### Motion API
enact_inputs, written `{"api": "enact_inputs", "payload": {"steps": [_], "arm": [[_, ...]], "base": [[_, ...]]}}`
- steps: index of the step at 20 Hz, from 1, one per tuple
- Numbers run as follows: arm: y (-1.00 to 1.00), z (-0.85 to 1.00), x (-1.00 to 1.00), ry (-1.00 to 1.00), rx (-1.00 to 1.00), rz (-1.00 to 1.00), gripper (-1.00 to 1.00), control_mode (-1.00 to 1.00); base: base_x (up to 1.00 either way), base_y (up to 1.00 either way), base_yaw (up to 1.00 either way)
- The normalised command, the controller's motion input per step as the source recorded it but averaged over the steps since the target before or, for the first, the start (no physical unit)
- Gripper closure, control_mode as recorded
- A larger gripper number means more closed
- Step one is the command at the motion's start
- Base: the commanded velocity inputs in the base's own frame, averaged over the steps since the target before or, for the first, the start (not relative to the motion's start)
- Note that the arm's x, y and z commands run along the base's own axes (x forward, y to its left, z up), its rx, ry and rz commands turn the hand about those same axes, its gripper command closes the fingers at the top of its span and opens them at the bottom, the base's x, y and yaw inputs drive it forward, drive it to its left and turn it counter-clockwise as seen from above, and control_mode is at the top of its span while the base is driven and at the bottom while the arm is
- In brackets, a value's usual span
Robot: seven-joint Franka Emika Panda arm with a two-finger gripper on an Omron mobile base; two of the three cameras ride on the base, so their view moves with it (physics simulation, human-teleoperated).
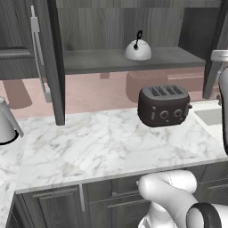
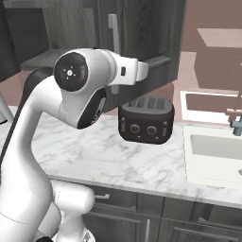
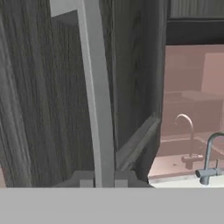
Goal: Open the cabinet, pick the kettle from the cabinet, and place it in the sink.
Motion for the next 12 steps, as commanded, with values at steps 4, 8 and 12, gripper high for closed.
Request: {"api": "enact_inputs", "payload": {"steps": [4, 8, 12], "arm": [[-0.28, 0.0, -0.19, 0.01, 0.0, -0.01, -1.0, -1.0], [-0.2, 0.0, -0.24, 0.01, 0.0, -0.06, -1.0, -1.0], [-0.13, 0.0, -0.4, 0.0, 0.04, -0.09, -1.0, -1.0]], "base": [[0.0, 0.0, 0.0], [0.0, 0.0, 0.0], [0.0, 0.0, 0.0]]}}
